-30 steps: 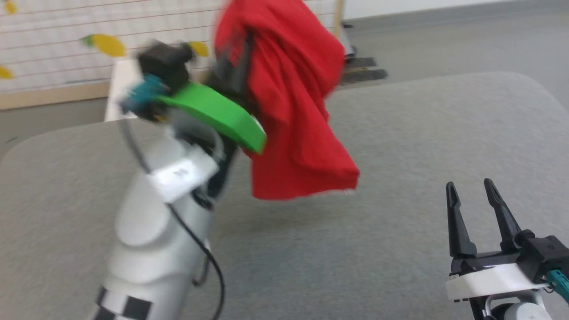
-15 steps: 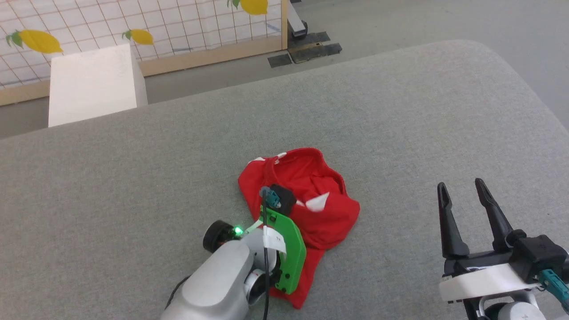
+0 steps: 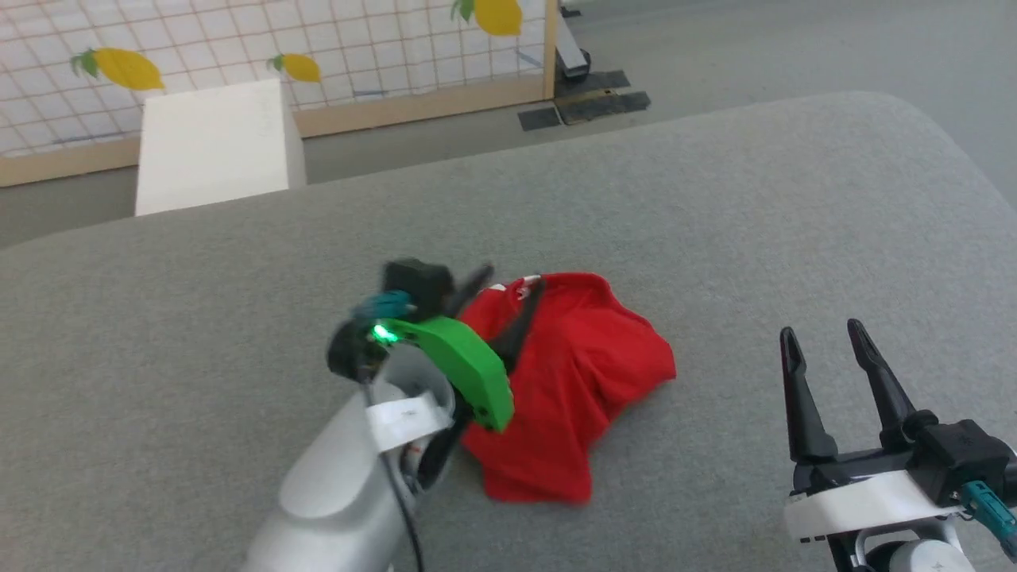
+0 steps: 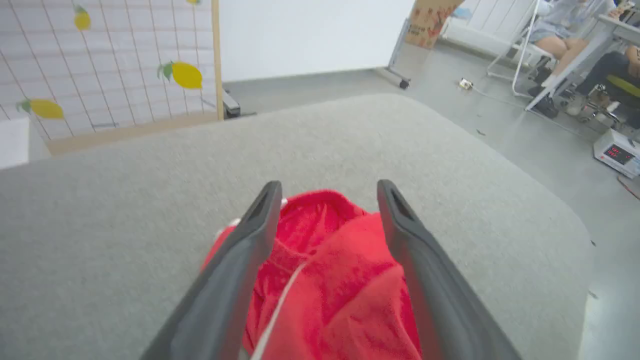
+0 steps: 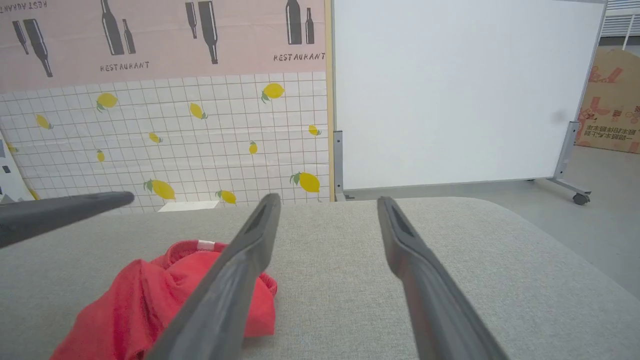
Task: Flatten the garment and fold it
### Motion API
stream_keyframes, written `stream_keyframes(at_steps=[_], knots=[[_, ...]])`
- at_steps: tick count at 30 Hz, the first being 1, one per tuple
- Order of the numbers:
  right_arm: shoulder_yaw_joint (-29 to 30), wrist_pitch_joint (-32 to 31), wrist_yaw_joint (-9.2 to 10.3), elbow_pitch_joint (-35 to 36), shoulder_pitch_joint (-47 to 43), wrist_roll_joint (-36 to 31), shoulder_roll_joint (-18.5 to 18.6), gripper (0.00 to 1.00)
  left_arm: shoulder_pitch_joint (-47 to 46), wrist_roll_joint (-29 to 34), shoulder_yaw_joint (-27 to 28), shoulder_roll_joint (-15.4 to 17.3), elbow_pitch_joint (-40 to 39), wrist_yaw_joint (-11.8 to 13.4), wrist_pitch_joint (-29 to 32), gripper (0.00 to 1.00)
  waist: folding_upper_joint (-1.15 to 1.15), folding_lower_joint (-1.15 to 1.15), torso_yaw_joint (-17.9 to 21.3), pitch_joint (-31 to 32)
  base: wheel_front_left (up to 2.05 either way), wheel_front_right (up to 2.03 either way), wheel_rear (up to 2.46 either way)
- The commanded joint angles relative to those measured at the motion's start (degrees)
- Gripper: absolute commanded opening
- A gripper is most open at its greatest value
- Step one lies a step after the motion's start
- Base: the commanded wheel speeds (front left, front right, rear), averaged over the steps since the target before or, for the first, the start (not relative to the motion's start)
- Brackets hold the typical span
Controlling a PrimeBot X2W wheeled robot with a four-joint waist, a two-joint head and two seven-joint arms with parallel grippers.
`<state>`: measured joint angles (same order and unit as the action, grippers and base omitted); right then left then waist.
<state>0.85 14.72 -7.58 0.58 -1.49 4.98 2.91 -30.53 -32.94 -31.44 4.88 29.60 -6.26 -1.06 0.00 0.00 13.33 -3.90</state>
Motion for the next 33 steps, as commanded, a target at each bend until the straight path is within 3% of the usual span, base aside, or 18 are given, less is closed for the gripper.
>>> stream_keyframes(at_steps=[1, 5, 12, 22, 33], knots=[[0.13, 0.28, 0.09, 0.15, -0.24, -0.46, -0.03, 1.00, 0.38, 0.93, 1.43, 1.44, -1.46, 0.87, -4.13, 1.00, 0.00, 0.00, -2.12, 1.94, 0.00, 0.00, 0.00], [0.83, 0.28, 0.09, 0.57, -0.79, -0.79, -0.03, 1.00, 3.26, 1.89, 5.52, 3.95, -5.45, 3.27, -12.19, 1.00, 0.00, 0.00, -4.32, 3.02, 0.00, 0.00, 0.00], [1.85, 0.28, 0.09, 0.91, -1.22, -1.52, -0.03, 1.00, 10.95, 4.74, 13.12, 6.77, -13.31, 5.63, -13.89, 1.00, 0.00, 0.00, -8.06, 3.54, 0.00, 0.00, 0.00], [2.27, 0.28, 0.09, 0.43, -2.12, -2.15, -0.03, 1.00, 22.61, 11.35, 20.96, 4.71, -18.28, 4.12, -13.93, 1.00, 0.00, 0.00, -12.43, 3.71, 0.00, 0.00, 0.00], [1.74, 0.28, 0.09, -0.75, -2.36, -1.77, -0.03, 1.00, 28.50, 15.98, 25.43, 1.70, -20.12, 2.78, -13.93, 1.00, 0.00, 0.00, -12.86, 3.97, 0.00, 0.00, 0.00]])
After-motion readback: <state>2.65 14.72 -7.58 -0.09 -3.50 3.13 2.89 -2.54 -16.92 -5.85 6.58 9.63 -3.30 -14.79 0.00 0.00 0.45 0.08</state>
